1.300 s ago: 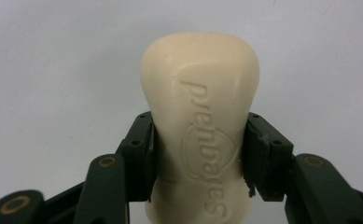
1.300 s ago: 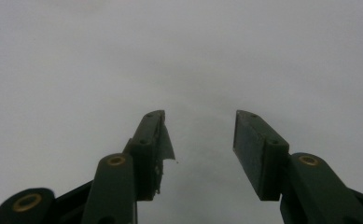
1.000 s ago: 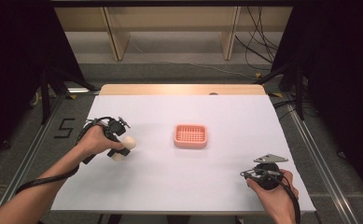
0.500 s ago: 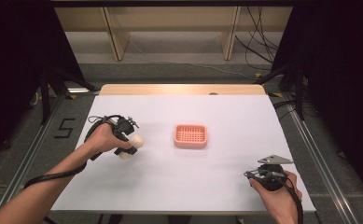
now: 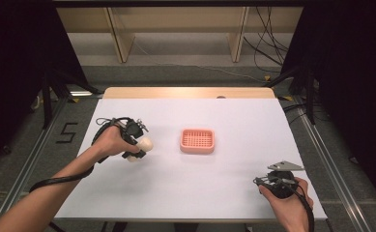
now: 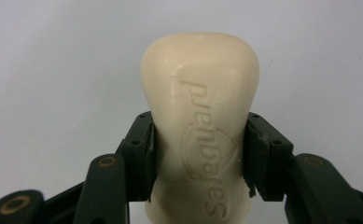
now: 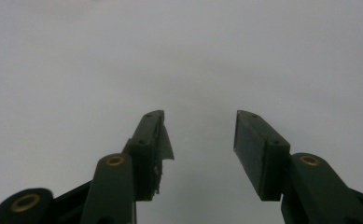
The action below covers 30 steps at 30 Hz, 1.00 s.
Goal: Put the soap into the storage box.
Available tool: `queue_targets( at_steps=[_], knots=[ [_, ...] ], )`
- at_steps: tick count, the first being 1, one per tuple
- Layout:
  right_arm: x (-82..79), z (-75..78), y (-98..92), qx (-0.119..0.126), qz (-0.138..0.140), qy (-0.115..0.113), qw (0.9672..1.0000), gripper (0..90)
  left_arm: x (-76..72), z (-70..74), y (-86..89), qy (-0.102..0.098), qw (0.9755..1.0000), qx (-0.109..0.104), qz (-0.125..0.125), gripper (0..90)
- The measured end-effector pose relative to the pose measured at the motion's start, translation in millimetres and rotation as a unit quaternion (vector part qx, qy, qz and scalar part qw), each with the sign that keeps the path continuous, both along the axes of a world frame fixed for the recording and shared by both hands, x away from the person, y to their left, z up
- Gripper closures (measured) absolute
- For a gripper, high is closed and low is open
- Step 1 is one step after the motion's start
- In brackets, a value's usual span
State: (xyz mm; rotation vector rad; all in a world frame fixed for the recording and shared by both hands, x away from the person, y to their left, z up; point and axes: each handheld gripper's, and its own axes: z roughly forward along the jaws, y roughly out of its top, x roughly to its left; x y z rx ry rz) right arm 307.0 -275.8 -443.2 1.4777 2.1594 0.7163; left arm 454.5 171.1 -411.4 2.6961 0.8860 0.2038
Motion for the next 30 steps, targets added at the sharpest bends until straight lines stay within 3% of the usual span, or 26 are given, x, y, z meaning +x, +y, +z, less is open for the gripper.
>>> queue_targets(
  at_steps=[11, 30],
  knots=[
    [-0.1, -1.1, -0.7, 0.0, -0.003, -0.002, 1.0, 53.1, 1.3, 1.6, -10.1, -0.018, 0.9996, 0.001, -0.02, 49.5],
    [0.1, -1.2, -0.4, 0.002, -0.001, -0.005, 1.0, 52.8, 3.0, 6.7, -27.7, -0.039, 0.9989, -0.007, -0.026, 49.6]
  ],
)
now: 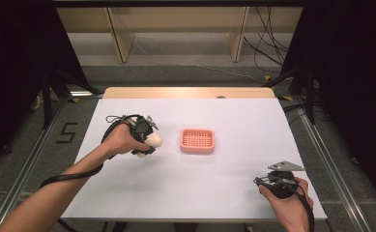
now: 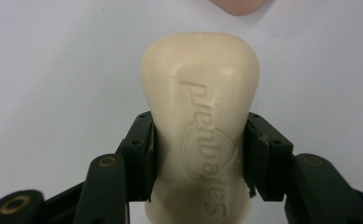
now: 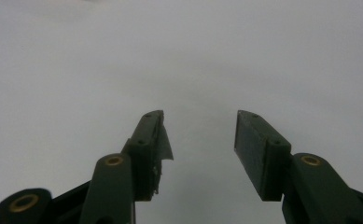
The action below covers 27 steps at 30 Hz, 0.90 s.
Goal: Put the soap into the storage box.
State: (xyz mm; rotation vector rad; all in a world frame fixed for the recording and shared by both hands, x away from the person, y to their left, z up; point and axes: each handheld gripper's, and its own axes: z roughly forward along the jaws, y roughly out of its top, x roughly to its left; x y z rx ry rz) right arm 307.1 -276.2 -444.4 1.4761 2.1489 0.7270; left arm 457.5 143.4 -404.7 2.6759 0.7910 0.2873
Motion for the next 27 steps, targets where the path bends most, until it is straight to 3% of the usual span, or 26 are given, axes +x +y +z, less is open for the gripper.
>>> queue_targets(
  at_steps=[8, 27],
  knots=[
    [0.0, -0.1, -0.6, -0.001, 0.002, -0.001, 1.0, 52.7, 1.9, 2.6, -5.2, -0.006, 0.9999, 0.001, -0.012, 49.6],
    [-0.3, -0.2, -0.7, -0.004, 0.003, 0.001, 1.0, 52.4, 2.3, 7.1, -19.9, -0.016, 0.9997, -0.012, -0.015, 49.6]
  ],
)
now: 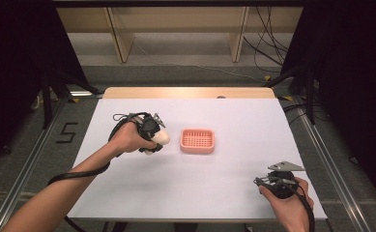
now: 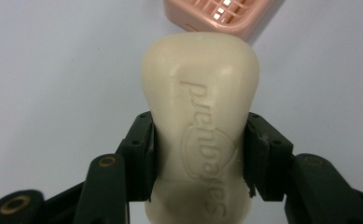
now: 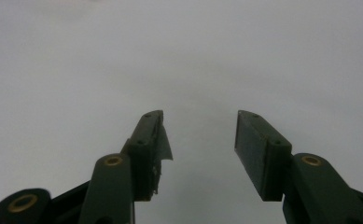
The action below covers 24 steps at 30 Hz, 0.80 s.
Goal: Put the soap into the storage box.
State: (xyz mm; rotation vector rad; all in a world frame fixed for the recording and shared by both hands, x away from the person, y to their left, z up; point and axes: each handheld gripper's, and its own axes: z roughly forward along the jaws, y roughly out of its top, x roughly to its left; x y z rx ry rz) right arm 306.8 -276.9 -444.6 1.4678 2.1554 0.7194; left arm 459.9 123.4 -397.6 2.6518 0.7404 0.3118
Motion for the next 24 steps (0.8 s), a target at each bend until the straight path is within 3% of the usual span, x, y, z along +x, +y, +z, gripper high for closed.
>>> queue_targets(
  at_steps=[6, 7, 24],
  knots=[
    [0.0, -0.2, 1.8, 0.009, -0.008, -0.001, 0.9999, 52.2, 1.5, 0.3, -2.2, -0.006, 0.9999, 0.001, -0.008, 49.6],
    [0.0, -0.2, 0.4, 0.0, -0.001, 0.001, 1.0, 52.2, 1.0, 0.0, -2.8, -0.004, 1.0, -0.001, -0.006, 49.6],
    [0.1, 0.1, -0.2, 0.0, 0.0, -0.002, 1.0, 51.9, 5.4, 2.9, -11.4, -0.015, 0.9995, 0.003, -0.027, 49.6]
  ],
)
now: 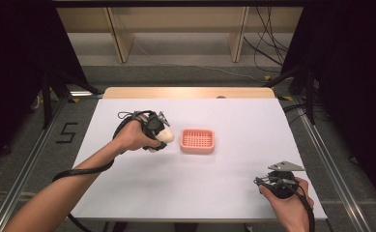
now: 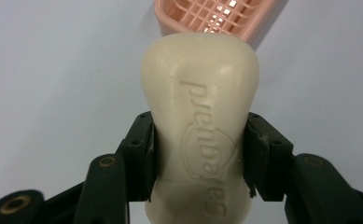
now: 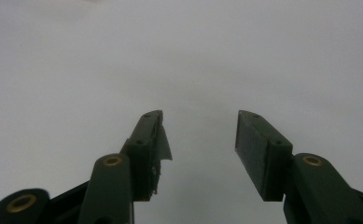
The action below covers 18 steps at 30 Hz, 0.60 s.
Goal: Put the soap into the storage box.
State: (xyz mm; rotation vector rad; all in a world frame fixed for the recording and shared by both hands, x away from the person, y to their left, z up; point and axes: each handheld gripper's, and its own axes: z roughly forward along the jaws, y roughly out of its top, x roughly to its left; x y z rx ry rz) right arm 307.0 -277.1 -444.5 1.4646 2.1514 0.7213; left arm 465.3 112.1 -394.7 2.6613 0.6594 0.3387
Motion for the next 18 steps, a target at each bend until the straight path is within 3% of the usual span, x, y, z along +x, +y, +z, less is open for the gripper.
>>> queue_targets(
  at_steps=[18],
  knots=[
    [0.4, -0.1, -0.2, -0.001, 0.0, -0.003, 1.0, 51.8, 3.7, -1.1, -13.4, -0.006, 0.9999, -0.002, -0.016, 49.5]
  ],
)
